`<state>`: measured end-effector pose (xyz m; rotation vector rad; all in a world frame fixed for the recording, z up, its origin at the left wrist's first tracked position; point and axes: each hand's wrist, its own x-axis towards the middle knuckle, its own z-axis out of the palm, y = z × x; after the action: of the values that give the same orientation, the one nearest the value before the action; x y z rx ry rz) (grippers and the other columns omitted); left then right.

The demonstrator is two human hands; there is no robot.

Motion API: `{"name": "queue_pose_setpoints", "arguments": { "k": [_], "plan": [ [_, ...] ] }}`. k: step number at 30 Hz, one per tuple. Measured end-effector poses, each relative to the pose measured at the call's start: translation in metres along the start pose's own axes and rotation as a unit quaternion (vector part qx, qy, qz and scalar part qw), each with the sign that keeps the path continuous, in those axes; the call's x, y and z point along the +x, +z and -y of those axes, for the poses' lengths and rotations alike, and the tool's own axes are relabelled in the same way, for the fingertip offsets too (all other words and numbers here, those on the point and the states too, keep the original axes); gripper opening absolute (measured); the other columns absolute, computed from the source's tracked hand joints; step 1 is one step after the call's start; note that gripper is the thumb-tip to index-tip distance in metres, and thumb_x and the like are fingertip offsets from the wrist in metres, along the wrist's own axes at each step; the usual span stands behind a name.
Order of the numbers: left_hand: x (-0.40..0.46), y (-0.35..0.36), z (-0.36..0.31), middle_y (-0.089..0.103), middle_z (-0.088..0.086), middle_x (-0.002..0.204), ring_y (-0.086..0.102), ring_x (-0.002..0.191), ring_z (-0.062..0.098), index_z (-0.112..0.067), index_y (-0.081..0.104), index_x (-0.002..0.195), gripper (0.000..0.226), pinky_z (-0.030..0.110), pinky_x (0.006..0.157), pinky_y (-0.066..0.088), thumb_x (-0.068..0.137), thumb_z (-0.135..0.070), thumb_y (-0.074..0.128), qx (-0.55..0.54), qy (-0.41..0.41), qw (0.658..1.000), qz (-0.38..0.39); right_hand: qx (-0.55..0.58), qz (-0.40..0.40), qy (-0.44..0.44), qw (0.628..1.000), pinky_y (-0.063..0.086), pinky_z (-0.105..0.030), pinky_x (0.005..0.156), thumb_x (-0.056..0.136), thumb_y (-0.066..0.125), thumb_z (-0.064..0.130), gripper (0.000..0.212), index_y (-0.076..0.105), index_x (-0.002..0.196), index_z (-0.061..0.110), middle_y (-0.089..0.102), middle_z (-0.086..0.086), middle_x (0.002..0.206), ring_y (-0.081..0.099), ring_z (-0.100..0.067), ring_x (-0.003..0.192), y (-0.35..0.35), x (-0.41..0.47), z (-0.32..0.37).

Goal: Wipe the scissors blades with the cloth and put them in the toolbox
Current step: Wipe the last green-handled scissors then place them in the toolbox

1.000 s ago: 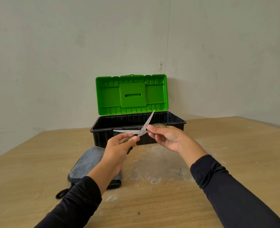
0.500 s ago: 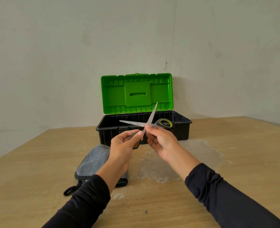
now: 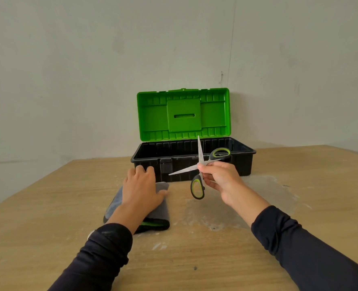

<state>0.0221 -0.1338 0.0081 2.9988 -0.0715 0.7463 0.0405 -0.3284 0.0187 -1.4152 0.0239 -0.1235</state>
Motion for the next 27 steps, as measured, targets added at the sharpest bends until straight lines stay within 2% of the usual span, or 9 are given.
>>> {"name": "queue_pose_setpoints", "arguments": {
  "k": [4,9,11,13,15,16,20,23,27],
  "plan": [
    [0.005,0.006,0.005,0.061,0.005,0.108,0.053,0.102,0.021,-0.014,0.056,0.105,0.033,0.031,0.091,0.039,0.088,-0.042,0.052,0.023,-0.018,0.998,0.053,-0.035,0.008,-0.008,0.999,0.055,-0.025,0.063,0.080,0.073,0.013,0.007,0.068,0.082,0.008,0.068,-0.007,0.079,0.065,-0.018,0.072,0.001,0.001,-0.004],
    [0.007,-0.008,0.007,0.061,0.000,0.098,0.055,0.089,0.017,-0.020,0.062,0.101,0.016,0.028,0.071,0.044,0.089,-0.028,0.055,-0.163,-0.048,0.985,0.003,-0.012,0.035,-0.029,0.999,0.054,-0.021,0.056,0.088,0.064,0.015,0.009,0.071,0.086,0.011,0.069,-0.005,0.078,0.068,-0.013,0.066,0.001,-0.001,0.004],
    [0.011,-0.016,0.010,0.062,0.000,0.092,0.057,0.087,0.018,-0.021,0.064,0.094,0.011,0.026,0.069,0.042,0.090,-0.026,0.056,-0.291,-0.087,0.953,-0.006,-0.022,0.034,-0.070,0.997,0.054,-0.021,0.054,0.089,0.063,0.014,0.011,0.070,0.081,0.013,0.069,-0.007,0.075,0.068,-0.012,0.063,-0.003,-0.002,0.014],
    [0.013,-0.027,0.011,0.063,-0.001,0.086,0.058,0.086,0.019,-0.023,0.065,0.084,0.011,0.028,0.069,0.042,0.091,-0.025,0.056,-0.446,-0.123,0.887,0.001,-0.068,0.021,-0.126,0.990,0.055,-0.025,0.059,0.087,0.065,0.014,0.011,0.070,0.077,0.014,0.068,-0.008,0.072,0.067,-0.015,0.063,-0.005,-0.001,0.021],
    [0.010,-0.037,0.010,0.063,0.000,0.084,0.056,0.081,0.018,-0.026,0.067,0.078,0.018,0.028,0.066,0.043,0.091,-0.027,0.055,-0.540,-0.139,0.829,0.032,-0.111,0.025,-0.170,0.979,0.057,-0.030,0.064,0.086,0.066,0.014,0.008,0.070,0.080,0.011,0.067,-0.004,0.067,0.068,-0.017,0.064,-0.004,-0.003,0.024],
    [0.009,-0.040,0.009,0.064,0.002,0.086,0.056,0.080,0.019,-0.025,0.068,0.079,0.018,0.028,0.066,0.044,0.092,-0.028,0.055,-0.563,-0.137,0.813,0.054,-0.120,0.032,-0.186,0.975,0.058,-0.031,0.066,0.086,0.066,0.014,0.007,0.070,0.082,0.009,0.066,-0.002,0.065,0.068,-0.017,0.064,-0.002,-0.004,0.024],
    [0.007,-0.039,0.006,0.066,0.008,0.096,0.059,0.090,0.025,-0.020,0.072,0.088,0.021,0.035,0.077,0.047,0.091,-0.032,0.055,-0.572,-0.091,0.806,0.122,-0.142,0.051,-0.221,0.963,0.056,-0.026,0.062,0.086,0.066,0.014,0.008,0.069,0.083,0.006,0.063,-0.001,0.061,0.066,-0.012,0.059,0.008,-0.008,0.022],
    [0.007,-0.038,0.005,0.067,0.010,0.091,0.061,0.086,0.026,-0.017,0.072,0.088,0.021,0.035,0.074,0.049,0.090,-0.030,0.056,-0.585,-0.081,0.799,0.113,-0.132,0.065,-0.214,0.966,0.055,-0.026,0.062,0.086,0.066,0.012,0.008,0.068,0.078,0.010,0.061,0.005,0.054,0.065,-0.013,0.059,0.010,-0.009,0.022],
    [0.008,-0.040,0.007,0.068,0.012,0.089,0.063,0.079,0.027,-0.018,0.073,0.083,0.019,0.037,0.071,0.053,0.089,-0.029,0.059,-0.635,-0.125,0.755,0.106,-0.106,0.106,-0.196,0.969,0.054,-0.019,0.056,0.086,0.065,0.010,0.011,0.066,0.076,0.008,0.060,-0.002,0.060,0.064,-0.007,0.053,0.006,-0.010,0.028]
  ]
}}
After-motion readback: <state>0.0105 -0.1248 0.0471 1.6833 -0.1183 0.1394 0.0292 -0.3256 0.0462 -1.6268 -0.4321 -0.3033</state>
